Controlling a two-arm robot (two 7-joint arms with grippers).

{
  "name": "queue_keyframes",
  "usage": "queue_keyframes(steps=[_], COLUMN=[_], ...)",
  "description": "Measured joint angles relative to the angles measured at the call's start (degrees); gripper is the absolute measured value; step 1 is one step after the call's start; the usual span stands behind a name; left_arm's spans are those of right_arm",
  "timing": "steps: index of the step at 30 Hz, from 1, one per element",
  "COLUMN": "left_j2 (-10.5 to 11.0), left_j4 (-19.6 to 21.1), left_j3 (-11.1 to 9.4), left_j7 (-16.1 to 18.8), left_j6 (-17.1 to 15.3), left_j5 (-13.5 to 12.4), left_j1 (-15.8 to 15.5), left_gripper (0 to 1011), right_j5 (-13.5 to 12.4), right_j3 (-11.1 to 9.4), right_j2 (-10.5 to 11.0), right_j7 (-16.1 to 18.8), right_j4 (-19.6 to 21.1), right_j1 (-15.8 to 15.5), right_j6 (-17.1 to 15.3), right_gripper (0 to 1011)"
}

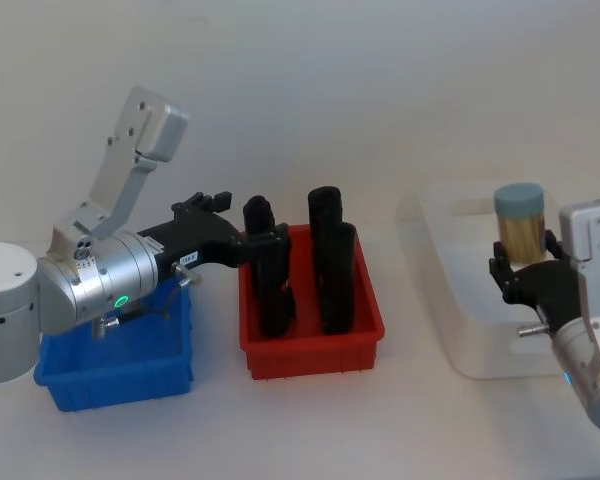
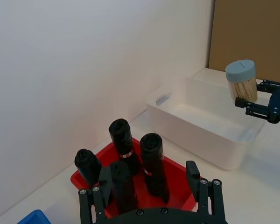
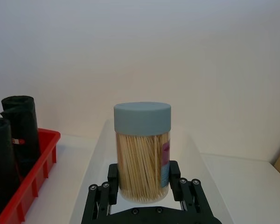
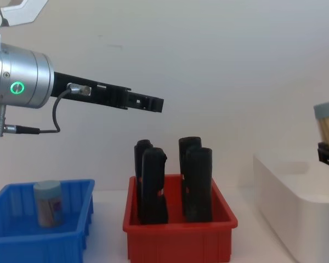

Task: Pick the cotton swabs from the blue box and place them into the white box.

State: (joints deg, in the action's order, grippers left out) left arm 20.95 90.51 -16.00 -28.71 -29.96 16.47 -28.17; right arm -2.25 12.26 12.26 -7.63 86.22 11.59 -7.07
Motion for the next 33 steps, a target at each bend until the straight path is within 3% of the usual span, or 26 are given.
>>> queue_keyframes(steps=[10, 19, 23, 33], left_j2=[0.0, 0.0, 0.0, 0.0], left_j4=[0.0, 0.0, 0.0, 0.0], left_j3=[0.0, 0.0, 0.0, 0.0], left_j7=[0.0, 0.0, 0.0, 0.0], left_j6=[0.0, 0.0, 0.0, 0.0], left_j5=[0.0, 0.0, 0.0, 0.0], left_j1=[0.0, 0.0, 0.0, 0.0], left_gripper=[1004, 1004, 1004, 1004], right_j5=[-1.5, -2.0, -2.0, -1.7], right_j3=[-1.0, -1.5, -1.6, -1.7], right_j2=[0.2, 0.1, 0.0, 0.0], right_j7=[1.7, 3.0, 3.4, 3.8], right_j4=[-4.3, -6.7, -7.1, -6.5], right_j1=[1.1, 1.6, 1.7, 1.4], right_j6=[1.4, 2.8, 3.4, 4.8], right_gripper=[653, 926, 1002, 1002])
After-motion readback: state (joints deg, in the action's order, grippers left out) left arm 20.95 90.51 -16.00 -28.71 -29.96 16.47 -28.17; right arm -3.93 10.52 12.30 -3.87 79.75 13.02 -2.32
